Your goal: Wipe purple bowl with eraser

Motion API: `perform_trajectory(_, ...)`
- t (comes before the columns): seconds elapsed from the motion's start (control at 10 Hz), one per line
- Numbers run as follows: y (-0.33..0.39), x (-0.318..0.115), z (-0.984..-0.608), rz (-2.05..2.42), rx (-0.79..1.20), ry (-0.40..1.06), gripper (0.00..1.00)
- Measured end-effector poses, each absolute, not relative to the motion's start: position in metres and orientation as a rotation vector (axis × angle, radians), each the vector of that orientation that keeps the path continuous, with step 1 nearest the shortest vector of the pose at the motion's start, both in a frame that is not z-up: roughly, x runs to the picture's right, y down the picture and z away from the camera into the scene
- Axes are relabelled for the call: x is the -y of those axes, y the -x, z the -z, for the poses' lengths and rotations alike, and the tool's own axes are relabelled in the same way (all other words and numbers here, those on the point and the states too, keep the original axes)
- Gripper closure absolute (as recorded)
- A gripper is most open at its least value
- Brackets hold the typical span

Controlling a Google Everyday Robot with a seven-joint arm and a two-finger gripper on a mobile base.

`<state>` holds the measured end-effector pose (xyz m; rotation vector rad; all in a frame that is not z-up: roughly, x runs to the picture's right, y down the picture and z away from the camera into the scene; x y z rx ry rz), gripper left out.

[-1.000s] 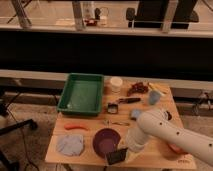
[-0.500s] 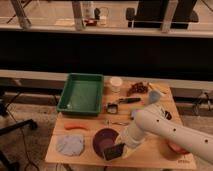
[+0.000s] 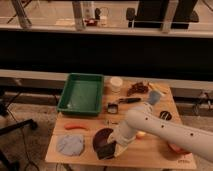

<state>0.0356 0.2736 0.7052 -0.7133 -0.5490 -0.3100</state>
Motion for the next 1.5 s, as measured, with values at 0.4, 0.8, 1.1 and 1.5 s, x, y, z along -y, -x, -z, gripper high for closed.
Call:
perform_trajectory(0.4,-0.018,-0.254,-0.705,0.36,0.544,0.665,0.97)
perform_trajectory(0.8,0.017,-0.25,-0.71,0.408,0.561,0.652,0.97)
perform_trajectory(1.1,0.043,-0.256,-0.716,0.433,0.584,0.655,0.97)
perform_trajectory(1.5,0.049,-0.26,-0.706,0.45,0.605,0.64,0.97)
